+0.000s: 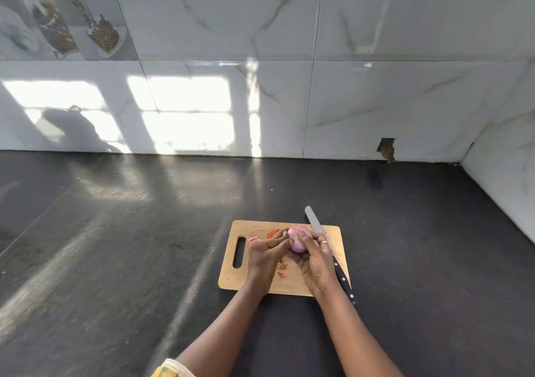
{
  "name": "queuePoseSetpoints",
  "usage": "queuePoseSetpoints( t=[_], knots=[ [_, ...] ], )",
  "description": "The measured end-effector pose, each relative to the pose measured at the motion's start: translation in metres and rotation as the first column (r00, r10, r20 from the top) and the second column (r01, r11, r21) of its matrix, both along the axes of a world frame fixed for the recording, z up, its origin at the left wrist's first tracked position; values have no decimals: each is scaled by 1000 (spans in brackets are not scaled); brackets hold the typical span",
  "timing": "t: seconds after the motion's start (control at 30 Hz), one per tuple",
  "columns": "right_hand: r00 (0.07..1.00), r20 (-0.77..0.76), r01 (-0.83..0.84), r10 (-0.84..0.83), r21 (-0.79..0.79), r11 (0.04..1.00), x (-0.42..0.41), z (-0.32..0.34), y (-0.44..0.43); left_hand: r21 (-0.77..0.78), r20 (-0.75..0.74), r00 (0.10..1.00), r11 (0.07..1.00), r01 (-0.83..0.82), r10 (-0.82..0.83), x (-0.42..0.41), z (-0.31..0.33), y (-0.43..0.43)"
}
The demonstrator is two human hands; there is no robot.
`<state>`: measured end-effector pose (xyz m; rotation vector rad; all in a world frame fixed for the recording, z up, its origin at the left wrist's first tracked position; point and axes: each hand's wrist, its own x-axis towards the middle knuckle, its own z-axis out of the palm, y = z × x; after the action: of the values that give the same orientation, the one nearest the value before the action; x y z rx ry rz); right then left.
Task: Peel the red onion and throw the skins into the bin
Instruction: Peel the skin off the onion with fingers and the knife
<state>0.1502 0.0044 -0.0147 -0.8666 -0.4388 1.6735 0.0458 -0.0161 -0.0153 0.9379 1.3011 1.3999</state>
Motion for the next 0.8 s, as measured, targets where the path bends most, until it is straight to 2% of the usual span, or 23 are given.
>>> queuePoseSetpoints(
  t=[0.1,0.2,0.3,0.37,0.63,0.73,0.8],
  knots=[
    [1000,15,3,-3,-4,1000,0,0,0,-19,120,992,1000,25,-23,-1,1,-1],
    [1000,26,12,-12,4,1000,-1,-1,0,-45,122,992,998,37,-32,-1,1,2],
    [999,30,33,-33,4,999,-3,-1,0,-85,184,983,996,16,0,2,3,4],
    [999,32,37,-37,4,999,-3,-2,0,-77,151,988,997,-14,25,3,2,4],
    [999,34,41,-42,8,999,-3,1,-2,-16,-128,976,984,-179,175,9,1,6],
    [998,41,42,-42,-3,999,-3,0,-2,-37,-99,982,985,-166,162,7,0,5],
    [998,46,45,-45,-5,999,-2,0,-1,-35,-12,992,992,-123,123,6,-1,5]
  ],
)
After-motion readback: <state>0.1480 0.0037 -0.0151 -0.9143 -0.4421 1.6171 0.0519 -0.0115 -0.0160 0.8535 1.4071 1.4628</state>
